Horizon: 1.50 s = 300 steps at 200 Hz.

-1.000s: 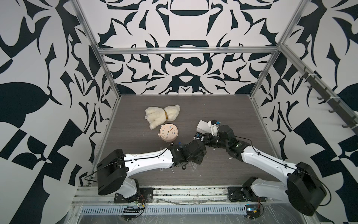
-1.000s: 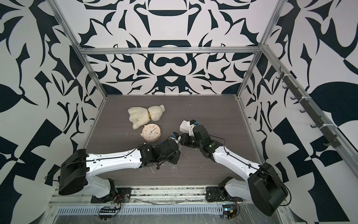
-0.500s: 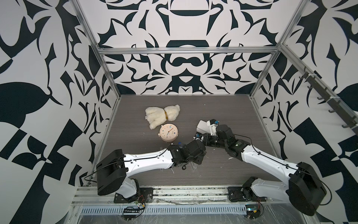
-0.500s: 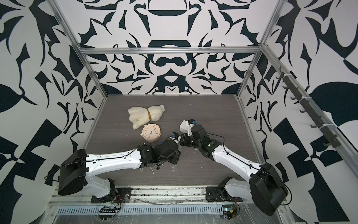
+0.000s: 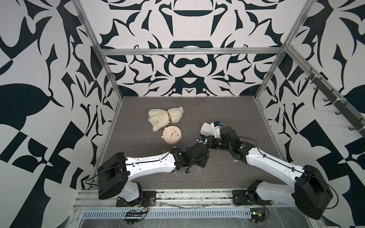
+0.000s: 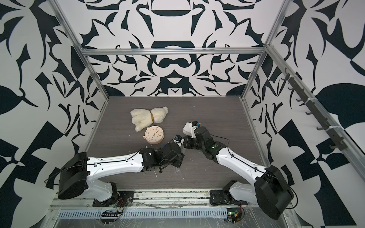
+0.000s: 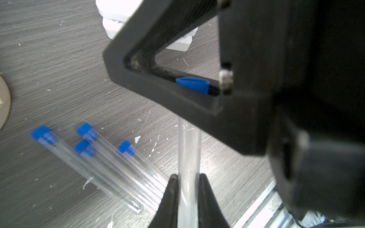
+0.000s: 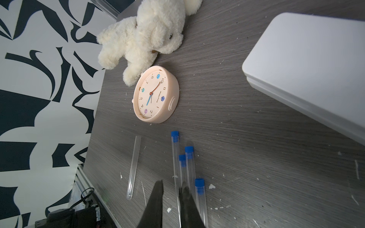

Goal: Remove stoppers from test tubes
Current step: Open the stopper on the test tube.

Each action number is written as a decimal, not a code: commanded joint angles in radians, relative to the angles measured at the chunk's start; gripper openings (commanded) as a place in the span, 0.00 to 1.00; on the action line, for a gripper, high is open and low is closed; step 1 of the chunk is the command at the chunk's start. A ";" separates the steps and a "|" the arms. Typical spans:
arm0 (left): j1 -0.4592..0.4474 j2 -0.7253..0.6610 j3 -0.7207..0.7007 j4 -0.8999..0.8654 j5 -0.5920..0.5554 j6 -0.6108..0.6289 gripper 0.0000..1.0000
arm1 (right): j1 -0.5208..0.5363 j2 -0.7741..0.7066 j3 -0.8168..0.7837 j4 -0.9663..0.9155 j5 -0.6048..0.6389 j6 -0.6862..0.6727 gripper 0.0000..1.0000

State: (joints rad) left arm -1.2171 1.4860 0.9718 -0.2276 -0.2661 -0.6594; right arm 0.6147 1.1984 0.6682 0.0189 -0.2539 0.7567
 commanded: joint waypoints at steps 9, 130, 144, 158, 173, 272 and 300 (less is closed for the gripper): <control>-0.001 -0.027 -0.035 -0.045 -0.015 -0.016 0.12 | -0.018 -0.028 0.013 0.067 -0.023 0.044 0.00; -0.002 -0.026 -0.048 -0.047 -0.028 -0.022 0.11 | -0.072 -0.019 -0.020 0.139 -0.109 0.119 0.00; -0.002 -0.026 -0.047 -0.047 -0.028 -0.022 0.11 | -0.072 -0.020 -0.023 0.133 -0.099 0.110 0.00; -0.001 -0.026 -0.046 -0.049 -0.028 -0.022 0.11 | -0.071 -0.019 -0.024 0.122 -0.082 0.099 0.00; -0.001 -0.029 -0.045 -0.051 -0.028 -0.023 0.11 | -0.073 -0.020 -0.017 0.099 -0.065 0.080 0.00; -0.002 -0.036 -0.042 -0.059 -0.034 -0.025 0.11 | -0.070 -0.033 0.012 0.006 0.032 -0.014 0.00; -0.002 -0.045 -0.048 -0.096 -0.060 -0.041 0.11 | -0.073 -0.063 0.017 -0.016 0.053 -0.029 0.00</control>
State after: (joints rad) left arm -1.2179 1.4727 0.9550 -0.2741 -0.2932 -0.6842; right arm 0.5446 1.1889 0.6441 0.0093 -0.2379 0.7601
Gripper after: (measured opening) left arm 0.172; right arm 0.142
